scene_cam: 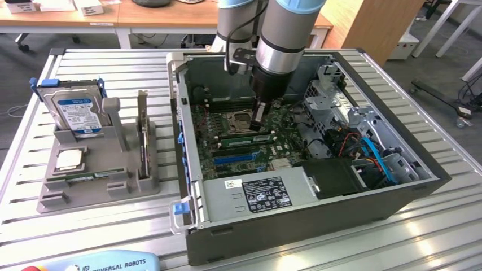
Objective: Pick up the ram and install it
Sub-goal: 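Press down the ram until it locks into place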
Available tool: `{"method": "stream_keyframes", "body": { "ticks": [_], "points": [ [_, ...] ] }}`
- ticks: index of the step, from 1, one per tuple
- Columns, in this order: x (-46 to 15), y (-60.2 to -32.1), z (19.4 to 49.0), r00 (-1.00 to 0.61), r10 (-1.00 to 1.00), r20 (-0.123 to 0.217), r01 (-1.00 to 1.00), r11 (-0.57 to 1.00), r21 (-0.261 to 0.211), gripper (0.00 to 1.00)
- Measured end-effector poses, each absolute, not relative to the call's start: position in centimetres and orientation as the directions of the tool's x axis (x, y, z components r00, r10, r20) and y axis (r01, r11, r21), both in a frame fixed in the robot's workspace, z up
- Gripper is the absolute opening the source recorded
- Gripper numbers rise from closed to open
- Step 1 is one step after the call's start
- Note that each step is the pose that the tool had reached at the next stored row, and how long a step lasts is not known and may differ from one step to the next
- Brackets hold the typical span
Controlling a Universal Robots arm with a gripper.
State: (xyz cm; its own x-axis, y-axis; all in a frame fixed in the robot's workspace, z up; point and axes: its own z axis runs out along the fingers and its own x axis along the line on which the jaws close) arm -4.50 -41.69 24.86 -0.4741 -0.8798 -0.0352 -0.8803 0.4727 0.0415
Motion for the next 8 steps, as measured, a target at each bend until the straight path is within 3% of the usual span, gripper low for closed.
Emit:
{"method": "stream_keyframes", "body": {
  "ticks": [8],
  "points": [
    [-4.5, -41.69, 24.84, -0.559, -0.828, -0.035, -0.829, 0.558, 0.041, 0.1]
  ]
}}
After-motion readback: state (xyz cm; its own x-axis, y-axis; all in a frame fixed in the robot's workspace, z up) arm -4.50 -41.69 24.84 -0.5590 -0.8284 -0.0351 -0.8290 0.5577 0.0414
